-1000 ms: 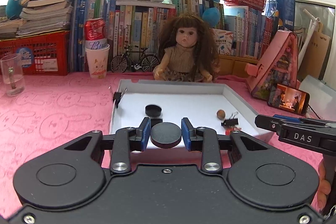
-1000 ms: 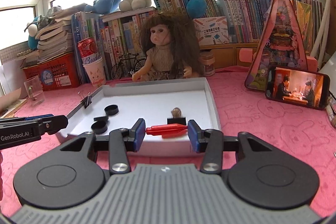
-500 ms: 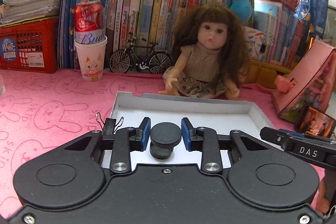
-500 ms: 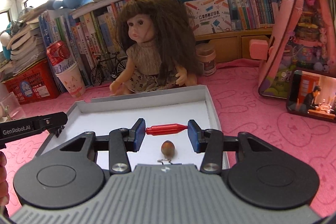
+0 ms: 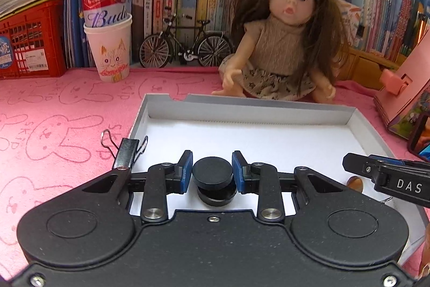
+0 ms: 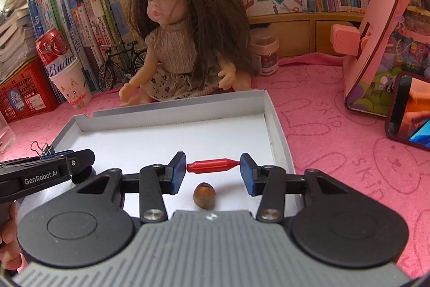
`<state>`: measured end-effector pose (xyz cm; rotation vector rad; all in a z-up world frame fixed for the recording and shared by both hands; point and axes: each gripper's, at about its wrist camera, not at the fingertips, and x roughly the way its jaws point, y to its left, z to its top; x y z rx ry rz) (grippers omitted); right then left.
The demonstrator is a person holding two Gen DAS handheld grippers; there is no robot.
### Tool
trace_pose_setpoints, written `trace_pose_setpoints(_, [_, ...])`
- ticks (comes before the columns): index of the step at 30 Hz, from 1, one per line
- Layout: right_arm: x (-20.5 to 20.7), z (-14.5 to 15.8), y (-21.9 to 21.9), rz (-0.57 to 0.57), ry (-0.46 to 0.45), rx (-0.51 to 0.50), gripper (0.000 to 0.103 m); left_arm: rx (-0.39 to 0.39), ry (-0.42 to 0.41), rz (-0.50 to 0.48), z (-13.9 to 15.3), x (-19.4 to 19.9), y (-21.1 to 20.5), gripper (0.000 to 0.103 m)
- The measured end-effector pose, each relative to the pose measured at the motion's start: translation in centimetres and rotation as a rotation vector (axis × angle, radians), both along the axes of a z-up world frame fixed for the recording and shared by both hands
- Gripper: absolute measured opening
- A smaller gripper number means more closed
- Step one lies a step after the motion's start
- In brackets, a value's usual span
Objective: Organize rigid objects
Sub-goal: 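Open the left tool to drop the lid while the right tool releases the crayon, then withdraw both open tools from the tray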
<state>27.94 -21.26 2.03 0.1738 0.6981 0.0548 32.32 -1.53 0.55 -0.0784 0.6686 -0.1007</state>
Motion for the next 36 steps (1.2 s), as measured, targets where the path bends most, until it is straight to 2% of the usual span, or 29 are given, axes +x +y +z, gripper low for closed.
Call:
trace_pose_setpoints(4, [-0.2, 0.0, 0.0, 0.001, 0.0, 0.019, 0.053, -0.006, 0.001, -0.005, 0.2, -0.2, 0.2, 0.032])
trace_pose_setpoints(5, [-0.3, 0.1, -0.1, 0.003, -0.004, 0.031, 0.054, -0.006, -0.001, -0.008, 0.4, -0.4, 0.2, 0.04])
trace_pose_setpoints(6, [-0.5, 0.2, -0.1, 0.004, -0.008, 0.041, 0.063, -0.009, -0.004, -0.008, 0.6, -0.6, 0.3, 0.043])
trace_pose_setpoints(7, [-0.7, 0.4, -0.2, 0.006, -0.014, 0.048, 0.065, -0.013, -0.009, -0.008, 0.9, -0.9, 0.4, 0.048])
trace_pose_setpoints(14, [-3.3, 2.2, 0.0, 0.018, -0.069, 0.047, 0.074, -0.012, -0.059, -0.023, 3.0, -4.2, 0.8, 0.069])
trace_pose_setpoints(16, [-4.2, 2.7, 0.1, 0.022, -0.088, 0.039, 0.078, -0.004, -0.08, -0.034, 3.6, -5.5, 0.8, 0.073])
trace_pose_setpoints(22, [-7.7, 3.9, 0.4, 0.042, -0.141, 0.02, 0.087, 0.009, -0.122, -0.066, 4.8, -9.8, 1.0, 0.077])
trace_pose_setpoints(36, [-16.4, 5.5, 1.0, 0.108, -0.236, -0.012, 0.096, -0.017, -0.18, -0.105, 5.9, -19.5, 3.0, 0.08])
